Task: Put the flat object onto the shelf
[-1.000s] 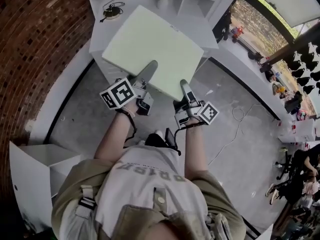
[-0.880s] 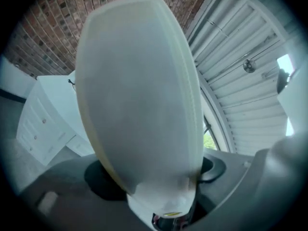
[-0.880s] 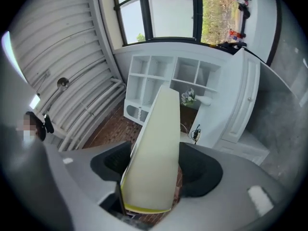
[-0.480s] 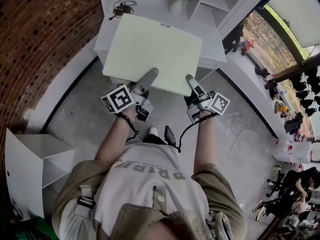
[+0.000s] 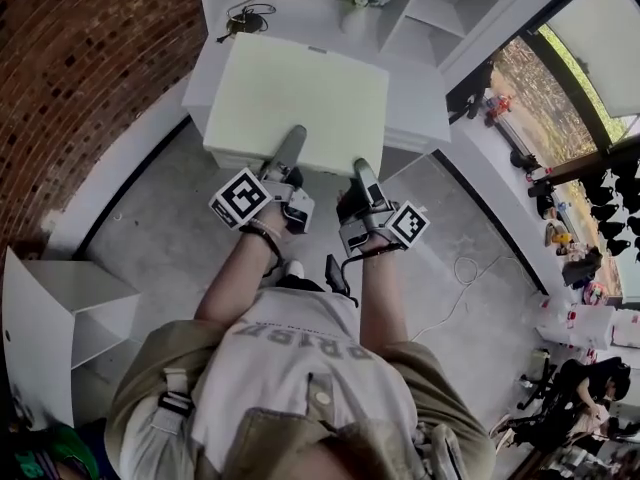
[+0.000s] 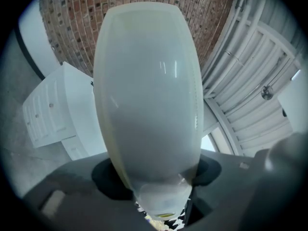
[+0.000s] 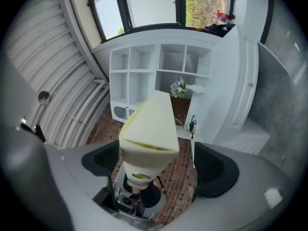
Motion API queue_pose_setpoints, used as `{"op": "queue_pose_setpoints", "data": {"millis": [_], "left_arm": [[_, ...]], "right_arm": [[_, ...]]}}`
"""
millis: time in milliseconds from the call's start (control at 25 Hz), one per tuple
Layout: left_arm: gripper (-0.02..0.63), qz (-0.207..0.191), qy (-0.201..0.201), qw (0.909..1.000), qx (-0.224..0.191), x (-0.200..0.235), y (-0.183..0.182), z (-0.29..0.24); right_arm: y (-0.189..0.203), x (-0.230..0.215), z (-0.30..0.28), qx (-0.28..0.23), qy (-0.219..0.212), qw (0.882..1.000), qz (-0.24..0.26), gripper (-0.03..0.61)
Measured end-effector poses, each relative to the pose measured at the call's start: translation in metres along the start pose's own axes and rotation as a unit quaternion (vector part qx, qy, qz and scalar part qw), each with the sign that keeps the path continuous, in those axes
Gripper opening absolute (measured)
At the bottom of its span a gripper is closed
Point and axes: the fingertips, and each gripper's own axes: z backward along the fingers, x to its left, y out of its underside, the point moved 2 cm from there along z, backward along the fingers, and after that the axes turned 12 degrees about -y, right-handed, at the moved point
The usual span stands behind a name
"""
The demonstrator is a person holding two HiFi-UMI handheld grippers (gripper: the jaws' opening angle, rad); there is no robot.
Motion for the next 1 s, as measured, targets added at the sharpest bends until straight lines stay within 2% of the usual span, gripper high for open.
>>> {"op": "queue_pose_setpoints", "data": {"millis": [200, 320, 400, 560, 1000], "left_arm": [[0.307, 0.008, 0.002, 1.0, 0.003, -0.005, 0.02, -0.021], [0.308, 0.007, 0.001, 0.9999, 0.008, -0.007, 0.031, -0.031], [0.308, 0.008, -0.001, 0.9999, 0.012, -0.008, 0.037, -0.039], [0.309, 0.005, -0.009, 0.9998, 0.016, -0.01, 0.047, -0.055], [0.356, -0.022, 0.012, 0.9986, 0.046, -0.02, 0.054, -0.081]], "right_arm": [[0.0, -0.011, -0.018, -0.022, -0.003, 0.999, -0.039, 0.48], [-0.011, -0.011, -0.029, -0.038, -0.011, 0.998, -0.044, 0.474], [-0.02, -0.012, -0.033, -0.05, -0.018, 0.997, -0.047, 0.446], [-0.043, -0.014, -0.035, -0.063, -0.031, 0.997, -0.044, 0.337], [-0.079, -0.012, -0.057, -0.023, -0.082, 0.996, -0.023, 0.316]]}}
